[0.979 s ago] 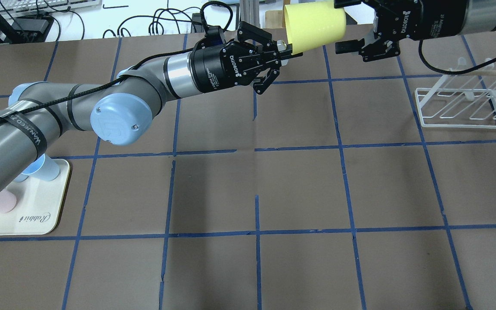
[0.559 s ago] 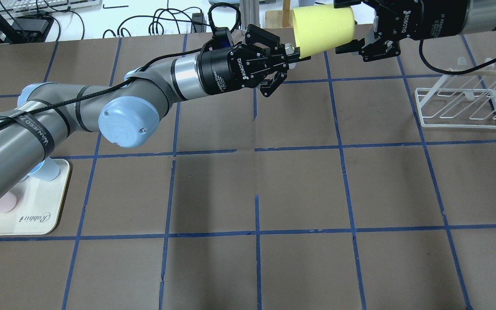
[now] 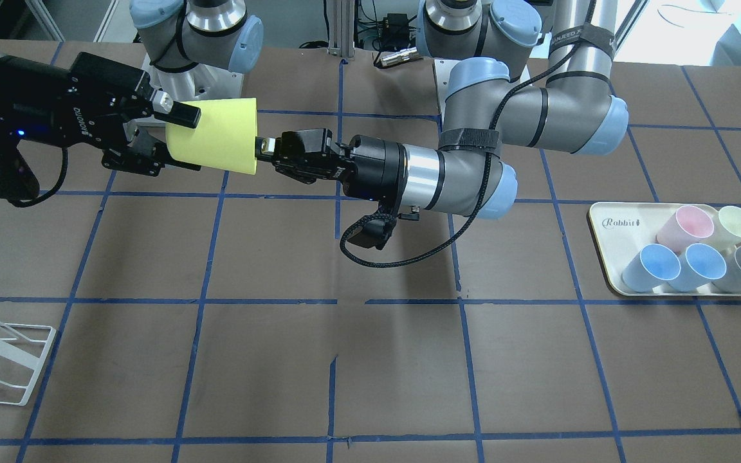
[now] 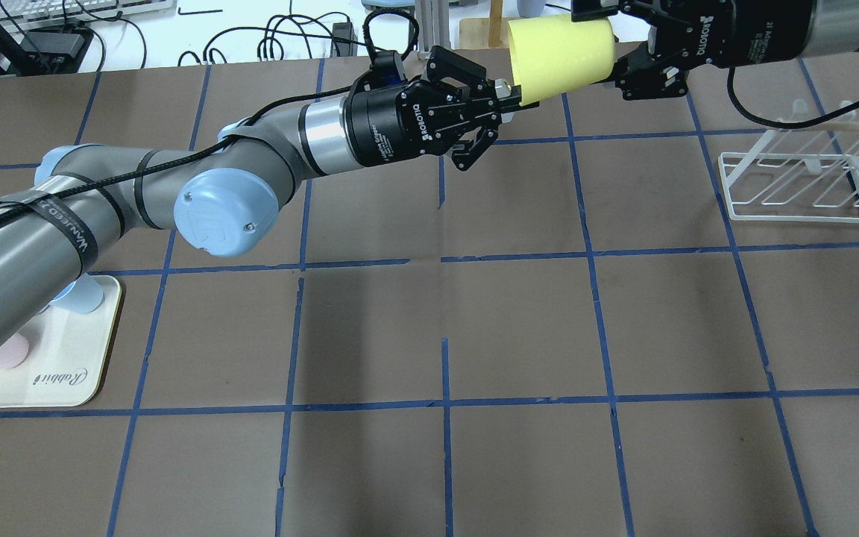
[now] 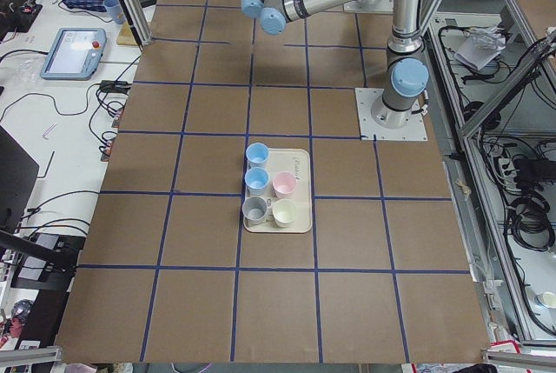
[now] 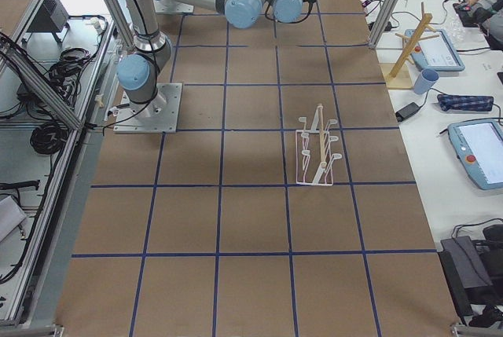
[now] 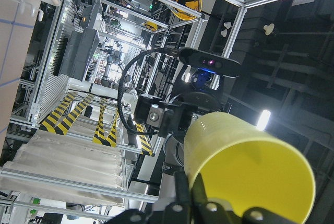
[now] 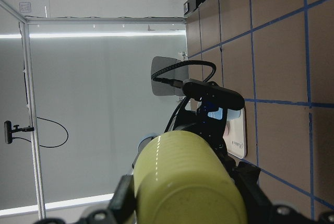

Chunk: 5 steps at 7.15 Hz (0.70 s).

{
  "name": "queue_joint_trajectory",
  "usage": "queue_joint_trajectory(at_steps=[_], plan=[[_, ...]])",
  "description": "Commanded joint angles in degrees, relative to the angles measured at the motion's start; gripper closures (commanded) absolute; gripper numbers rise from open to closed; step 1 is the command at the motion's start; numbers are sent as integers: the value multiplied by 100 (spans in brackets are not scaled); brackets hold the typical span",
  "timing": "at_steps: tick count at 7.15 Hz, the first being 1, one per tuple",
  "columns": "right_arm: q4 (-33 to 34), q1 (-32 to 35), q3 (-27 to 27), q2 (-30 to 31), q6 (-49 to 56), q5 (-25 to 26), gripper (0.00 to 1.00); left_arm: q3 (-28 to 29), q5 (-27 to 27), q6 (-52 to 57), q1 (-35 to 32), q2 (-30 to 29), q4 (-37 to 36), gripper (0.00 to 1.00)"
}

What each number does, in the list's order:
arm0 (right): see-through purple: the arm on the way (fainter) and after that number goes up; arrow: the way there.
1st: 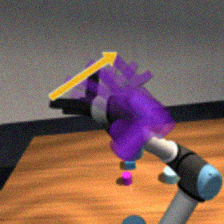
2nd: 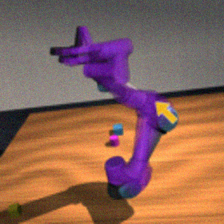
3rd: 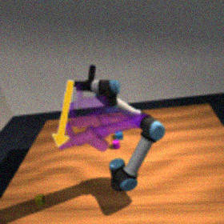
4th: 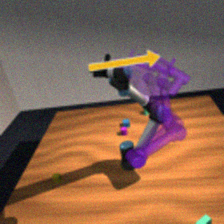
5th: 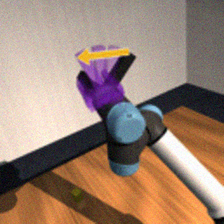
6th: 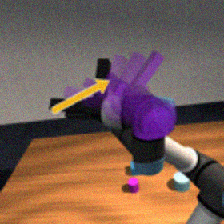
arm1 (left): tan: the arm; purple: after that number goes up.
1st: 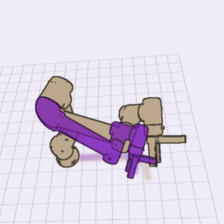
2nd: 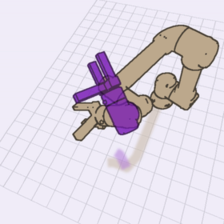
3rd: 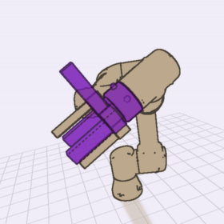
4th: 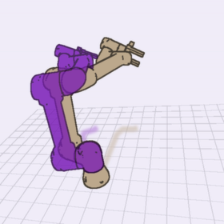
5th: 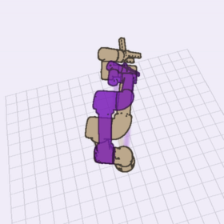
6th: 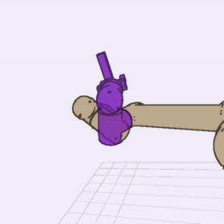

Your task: Transfer IKEA cup to right arm and place on rack

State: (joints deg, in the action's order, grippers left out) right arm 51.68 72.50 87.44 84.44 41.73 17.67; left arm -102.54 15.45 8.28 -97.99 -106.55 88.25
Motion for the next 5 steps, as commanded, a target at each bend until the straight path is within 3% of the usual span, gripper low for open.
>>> queue_joint_trajectory(at_steps=[1, 3, 5], plan=[[-26, 1, 1, 2, 2, 17, 44, -3, -16, -2, -1, 2, 0, 100], [-35, 1, -34, 2, 2, 26, 44, -12, -25, -55, 17, 11, 8, 5], [-35, -8, -69, -15, -7, 52, 44, 6, -33, -473, 113, 63, -35, 0]])
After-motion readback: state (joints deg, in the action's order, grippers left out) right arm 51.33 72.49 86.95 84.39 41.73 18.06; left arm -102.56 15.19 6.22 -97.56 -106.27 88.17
